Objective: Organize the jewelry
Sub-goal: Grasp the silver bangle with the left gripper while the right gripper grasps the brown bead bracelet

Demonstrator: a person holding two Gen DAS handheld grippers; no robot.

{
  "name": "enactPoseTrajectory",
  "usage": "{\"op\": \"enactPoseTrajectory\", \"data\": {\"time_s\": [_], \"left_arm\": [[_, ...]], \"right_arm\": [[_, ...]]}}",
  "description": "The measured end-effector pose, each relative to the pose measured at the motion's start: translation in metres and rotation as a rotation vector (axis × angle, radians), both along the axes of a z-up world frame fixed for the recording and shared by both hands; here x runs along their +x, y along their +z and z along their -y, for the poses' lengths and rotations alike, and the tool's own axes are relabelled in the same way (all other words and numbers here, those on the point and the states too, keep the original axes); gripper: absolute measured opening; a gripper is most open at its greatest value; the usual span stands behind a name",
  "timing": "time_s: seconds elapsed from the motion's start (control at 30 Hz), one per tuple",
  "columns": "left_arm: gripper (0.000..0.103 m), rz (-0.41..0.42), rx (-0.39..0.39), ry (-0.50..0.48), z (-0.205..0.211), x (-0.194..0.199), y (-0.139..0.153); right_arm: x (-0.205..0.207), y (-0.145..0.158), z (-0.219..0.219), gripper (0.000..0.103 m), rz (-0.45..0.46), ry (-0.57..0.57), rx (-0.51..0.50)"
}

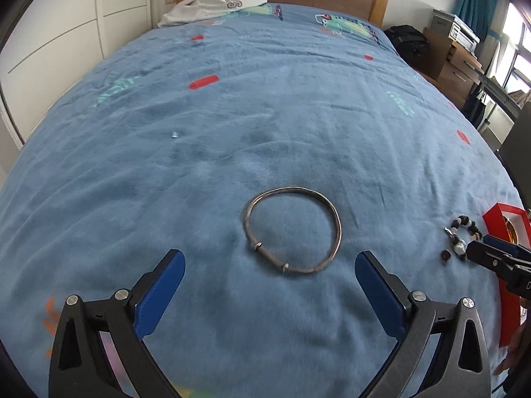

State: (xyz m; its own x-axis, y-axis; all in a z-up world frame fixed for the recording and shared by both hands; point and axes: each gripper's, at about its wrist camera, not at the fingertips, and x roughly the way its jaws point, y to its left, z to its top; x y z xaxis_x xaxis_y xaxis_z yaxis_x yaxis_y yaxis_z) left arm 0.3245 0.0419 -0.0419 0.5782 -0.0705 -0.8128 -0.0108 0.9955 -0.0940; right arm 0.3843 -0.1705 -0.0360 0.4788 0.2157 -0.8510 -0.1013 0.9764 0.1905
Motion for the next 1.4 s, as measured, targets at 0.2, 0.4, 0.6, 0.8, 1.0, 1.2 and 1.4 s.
{"op": "enactPoseTrajectory", "data": {"time_s": [0.2,0.4,0.6,0.8,1.0,1.2,1.4], "left_arm": [[0.101,-0.015,0.015,-0.017,0.008,0.016,-0.015],[0.102,-0.007,0.020,-0.013,0.011,0.024,-0.020],[0.102,0.008,0.025,-0.015,0.011,0.026,-0.021],[0.102,0.020,0.023,-0.023,0.010,0.027,-0.023],[0.095,0.036,0.044,-0.030,0.013,0.025,-0.022],[0.071,0.053,0.065,-0.056,0.019,0.024,-0.017],[0.071,0.048,0.068,-0.068,0.019,0.017,-0.012]], "right_arm": [[0.010,-0.005,-0.009,0.081,0.016,0.025,-0.030],[0.016,-0.008,-0.022,0.083,0.026,0.107,-0.137],[0.018,-0.011,-0.041,0.083,0.028,0.223,-0.212],[0.025,-0.018,-0.033,0.082,-0.014,0.206,-0.143],[0.017,-0.017,-0.029,0.060,-0.012,0.209,-0.109],[0.007,-0.008,-0.022,0.018,0.011,0.204,-0.062],[-0.002,0.007,-0.014,0.017,0.042,0.198,-0.009]]}}
